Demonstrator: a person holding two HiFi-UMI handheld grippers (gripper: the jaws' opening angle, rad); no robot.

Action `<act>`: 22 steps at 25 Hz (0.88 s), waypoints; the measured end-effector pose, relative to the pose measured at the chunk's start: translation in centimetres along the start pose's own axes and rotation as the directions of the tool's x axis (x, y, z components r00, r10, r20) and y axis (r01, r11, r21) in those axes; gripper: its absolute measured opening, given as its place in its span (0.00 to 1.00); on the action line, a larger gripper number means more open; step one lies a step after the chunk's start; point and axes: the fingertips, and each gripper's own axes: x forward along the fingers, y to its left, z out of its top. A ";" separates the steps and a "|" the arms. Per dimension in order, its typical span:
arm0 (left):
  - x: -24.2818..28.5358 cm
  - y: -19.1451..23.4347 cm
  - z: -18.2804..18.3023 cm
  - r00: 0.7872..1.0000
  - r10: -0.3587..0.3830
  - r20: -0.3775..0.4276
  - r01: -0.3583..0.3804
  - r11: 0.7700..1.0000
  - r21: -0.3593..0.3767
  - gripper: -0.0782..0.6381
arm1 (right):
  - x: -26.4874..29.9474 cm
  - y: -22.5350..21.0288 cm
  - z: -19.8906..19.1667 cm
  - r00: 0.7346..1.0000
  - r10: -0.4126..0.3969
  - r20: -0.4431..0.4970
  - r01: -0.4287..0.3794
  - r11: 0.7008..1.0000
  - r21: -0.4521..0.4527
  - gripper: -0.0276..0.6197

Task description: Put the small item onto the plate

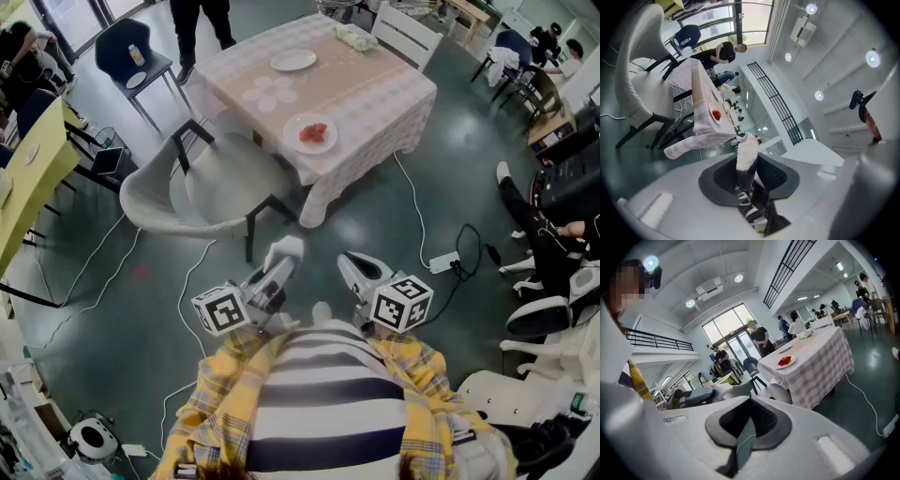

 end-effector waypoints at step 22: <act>2.7 1.1 0.2 0.992 0.088 -0.086 -0.069 0.977 0.203 0.24 | 0.7 0.7 1.7 0.999 0.022 0.047 -0.022 1.000 -0.003 0.05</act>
